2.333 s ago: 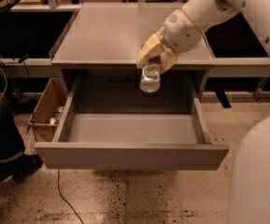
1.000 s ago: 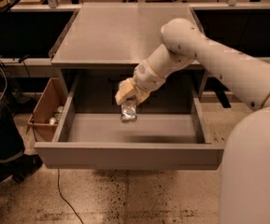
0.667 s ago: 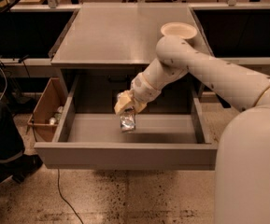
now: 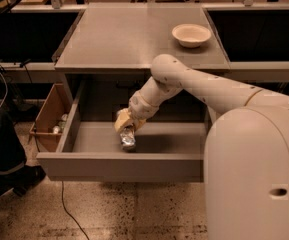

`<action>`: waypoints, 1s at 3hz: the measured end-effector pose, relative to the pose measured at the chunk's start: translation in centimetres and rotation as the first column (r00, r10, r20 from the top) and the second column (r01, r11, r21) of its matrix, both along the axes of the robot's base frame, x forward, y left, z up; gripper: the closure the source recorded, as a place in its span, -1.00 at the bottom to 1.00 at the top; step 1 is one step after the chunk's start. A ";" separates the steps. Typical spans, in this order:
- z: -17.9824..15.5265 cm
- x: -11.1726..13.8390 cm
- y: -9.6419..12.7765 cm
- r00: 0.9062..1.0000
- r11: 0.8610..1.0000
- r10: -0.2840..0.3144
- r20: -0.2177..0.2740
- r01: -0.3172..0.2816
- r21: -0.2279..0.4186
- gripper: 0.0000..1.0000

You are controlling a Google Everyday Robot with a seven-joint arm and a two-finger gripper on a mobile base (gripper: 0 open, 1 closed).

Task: Place redbull can into top drawer

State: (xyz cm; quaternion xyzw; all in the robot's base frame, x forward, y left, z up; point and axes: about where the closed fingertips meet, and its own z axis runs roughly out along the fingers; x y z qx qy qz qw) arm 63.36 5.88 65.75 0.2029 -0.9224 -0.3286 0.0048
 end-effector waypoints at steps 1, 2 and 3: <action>-2.1 1.0 1.1 1.000 1.000 -0.004 -0.011 0.004 -0.013 0.60; -3.1 1.4 1.7 1.000 1.000 -0.003 -0.017 0.003 -0.014 0.14; -3.2 1.5 1.8 1.000 1.000 -0.002 -0.018 0.002 -0.014 -0.33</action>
Offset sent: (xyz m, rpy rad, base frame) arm 0.0217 0.0203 -0.0378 -0.0151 0.0145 -0.0090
